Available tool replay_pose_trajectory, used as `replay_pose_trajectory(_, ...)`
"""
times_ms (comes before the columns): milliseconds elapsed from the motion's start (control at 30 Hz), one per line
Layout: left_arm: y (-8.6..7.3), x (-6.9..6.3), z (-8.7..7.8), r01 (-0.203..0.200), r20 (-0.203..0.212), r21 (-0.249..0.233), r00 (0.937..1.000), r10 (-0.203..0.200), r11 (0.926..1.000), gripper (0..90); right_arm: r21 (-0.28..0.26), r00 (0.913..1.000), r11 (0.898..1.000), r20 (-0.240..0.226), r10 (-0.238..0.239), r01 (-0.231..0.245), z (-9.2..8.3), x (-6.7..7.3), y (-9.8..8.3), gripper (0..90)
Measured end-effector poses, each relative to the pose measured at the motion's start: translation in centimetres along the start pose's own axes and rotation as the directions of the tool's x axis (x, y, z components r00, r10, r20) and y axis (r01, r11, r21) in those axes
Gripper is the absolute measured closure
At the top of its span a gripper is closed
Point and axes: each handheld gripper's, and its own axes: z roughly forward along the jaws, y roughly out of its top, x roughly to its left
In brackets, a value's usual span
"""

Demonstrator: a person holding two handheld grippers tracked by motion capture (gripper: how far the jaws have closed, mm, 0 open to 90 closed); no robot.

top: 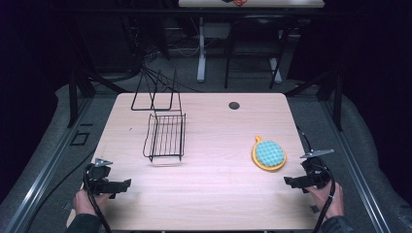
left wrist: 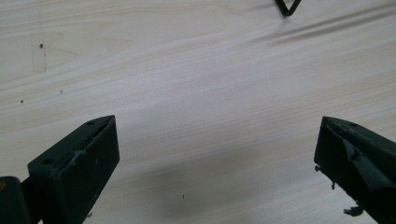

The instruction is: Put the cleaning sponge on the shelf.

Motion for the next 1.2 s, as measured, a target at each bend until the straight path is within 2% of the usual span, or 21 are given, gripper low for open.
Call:
replay_pose_trajectory(200,0.0,0.0,0.0,-0.007,-0.002,-0.002,1.0,0.007,1.0,0.1,-0.009,0.9999,1.0,-0.012,-0.007,0.007,0.0,0.1,0.4,3.4)
replay_pose_trajectory(433,0.3,-0.3,0.3,-0.038,-0.008,0.012,0.9992,0.038,0.9992,0.1,-0.017,0.9996,1.0,-0.015,-0.026,0.026,0.2,0.3,1.0,1.5)
replay_pose_trajectory(567,0.4,-0.2,0.2,-0.041,-0.032,0.007,0.9987,0.041,0.9992,0.0,-0.023,0.999,0.999,-0.01,-0.043,0.043,0.4,0.6,2.1,0.0)
replay_pose_trajectory(800,0.6,-0.4,0.2,-0.046,-0.04,0.006,0.9981,0.047,0.9989,0.0,-0.034,0.9976,0.997,-0.019,-0.066,0.066,1.0,1.1,3.6,0.0)
replay_pose_trajectory(1100,0.7,-0.3,0.4,-0.05,-0.036,0.017,0.9981,0.051,0.9986,0.0,-0.047,0.9983,0.998,-0.024,-0.053,0.052,2.2,0.6,5.4,0.0)
replay_pose_trajectory(1200,0.8,-0.5,0.5,-0.051,-0.041,0.017,0.9978,0.052,0.9985,0.0,-0.043,0.9986,0.998,-0.03,-0.042,0.041,2.7,0.5,5.9,3.0)
